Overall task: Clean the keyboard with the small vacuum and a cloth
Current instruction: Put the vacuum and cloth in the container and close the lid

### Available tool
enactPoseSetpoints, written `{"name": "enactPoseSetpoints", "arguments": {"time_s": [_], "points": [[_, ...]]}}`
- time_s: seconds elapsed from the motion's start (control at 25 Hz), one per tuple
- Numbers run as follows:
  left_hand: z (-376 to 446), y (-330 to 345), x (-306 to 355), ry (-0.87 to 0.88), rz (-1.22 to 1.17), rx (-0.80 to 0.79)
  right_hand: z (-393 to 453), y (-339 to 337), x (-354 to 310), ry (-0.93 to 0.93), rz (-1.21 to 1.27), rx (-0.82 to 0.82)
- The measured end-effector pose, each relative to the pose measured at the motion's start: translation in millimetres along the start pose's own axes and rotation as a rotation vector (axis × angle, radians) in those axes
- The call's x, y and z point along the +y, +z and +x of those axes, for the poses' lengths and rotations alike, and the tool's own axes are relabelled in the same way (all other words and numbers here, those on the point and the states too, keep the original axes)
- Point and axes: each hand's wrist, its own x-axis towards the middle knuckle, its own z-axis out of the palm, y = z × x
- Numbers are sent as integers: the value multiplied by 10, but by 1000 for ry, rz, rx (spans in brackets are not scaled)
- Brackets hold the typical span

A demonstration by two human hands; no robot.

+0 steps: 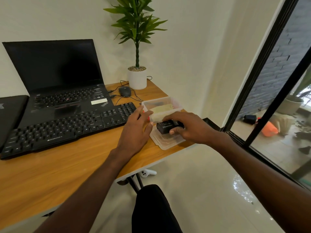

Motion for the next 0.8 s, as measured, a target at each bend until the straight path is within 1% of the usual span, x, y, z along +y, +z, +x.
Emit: {"name": "enactPoseSetpoints", "arguments": {"time_s": [0.16,0.2,0.24,0.28,0.36,0.48,0.56,0.64,0.8], "points": [[-7,65,11,-3,87,-30,146,-105,17,-30,41,302],[-15,66,19,10,91,-28,225,-140,35,-16,32,346],[-21,59,28,15,83,-29,324,-175,50,9,7,354],[-22,46,31,15,67,-30,440,-200,69,42,-43,321],[-29,27,48,11,44,-24,681,-221,92,93,-183,186],[-40,-8,67,19,44,-23,949,-147,98,116,-331,25],[-39,-13,61,24,32,-33,1060,-77,112,119,-413,1],[-40,-13,63,18,32,-42,1138,-24,142,133,-477,21],[-32,-5,46,13,32,-53,1234,47,195,210,-409,51]]}}
